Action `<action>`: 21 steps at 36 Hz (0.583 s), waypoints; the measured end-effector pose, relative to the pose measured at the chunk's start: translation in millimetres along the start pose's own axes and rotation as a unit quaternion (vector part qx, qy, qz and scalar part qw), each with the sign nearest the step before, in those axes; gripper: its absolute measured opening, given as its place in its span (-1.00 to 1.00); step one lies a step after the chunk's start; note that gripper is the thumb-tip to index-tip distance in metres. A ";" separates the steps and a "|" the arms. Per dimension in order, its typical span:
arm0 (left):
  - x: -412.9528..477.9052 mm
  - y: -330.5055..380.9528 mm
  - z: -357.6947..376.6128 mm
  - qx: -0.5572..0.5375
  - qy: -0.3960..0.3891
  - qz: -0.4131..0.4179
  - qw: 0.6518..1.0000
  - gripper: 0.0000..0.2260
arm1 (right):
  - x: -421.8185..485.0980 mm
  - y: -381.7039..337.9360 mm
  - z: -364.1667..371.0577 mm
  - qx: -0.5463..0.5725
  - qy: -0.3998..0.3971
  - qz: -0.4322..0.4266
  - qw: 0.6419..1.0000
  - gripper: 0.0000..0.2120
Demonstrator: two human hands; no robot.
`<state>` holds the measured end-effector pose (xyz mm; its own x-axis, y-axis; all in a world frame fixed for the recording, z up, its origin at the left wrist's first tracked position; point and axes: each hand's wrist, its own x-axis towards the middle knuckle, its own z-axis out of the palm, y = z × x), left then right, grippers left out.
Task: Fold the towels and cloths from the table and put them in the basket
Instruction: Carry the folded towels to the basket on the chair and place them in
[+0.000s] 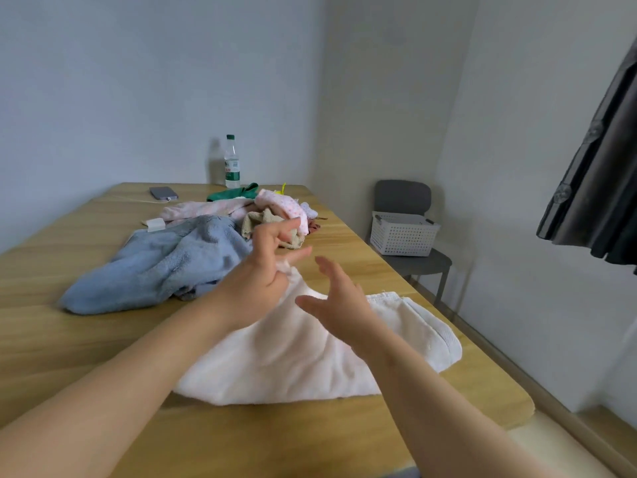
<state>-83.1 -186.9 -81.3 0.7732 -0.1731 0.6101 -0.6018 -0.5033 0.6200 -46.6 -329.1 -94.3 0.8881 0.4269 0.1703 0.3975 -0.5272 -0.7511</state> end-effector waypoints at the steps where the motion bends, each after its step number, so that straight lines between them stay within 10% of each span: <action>1: 6.1 7.7 -1.7 0.003 -0.011 0.005 1.000 -0.67 | 1.9 -7.1 -4.3 0.028 -0.006 -0.005 1.000 -0.36; 9: 37.2 53.4 -25.2 0.061 -0.064 0.034 0.995 -0.56 | 8.0 -51.7 -46.2 0.078 -0.043 -0.063 0.994 -0.72; 14: 48.2 64.5 -50.8 0.085 -0.082 -0.137 0.983 -0.24 | 6.3 -61.6 -70.6 0.097 0.008 -0.075 0.992 -0.71; 21: 65.2 87.0 -78.6 0.180 -0.161 -0.228 0.943 -0.95 | 11.3 -80.5 -99.4 0.104 0.058 -0.100 0.988 -0.66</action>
<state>-100.7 -175.4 51.1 0.9907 -0.0879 0.1041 -0.1305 -0.8323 0.5387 -45.6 -354.9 31.5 0.8223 0.4129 0.3916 0.5220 -0.2731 -0.8081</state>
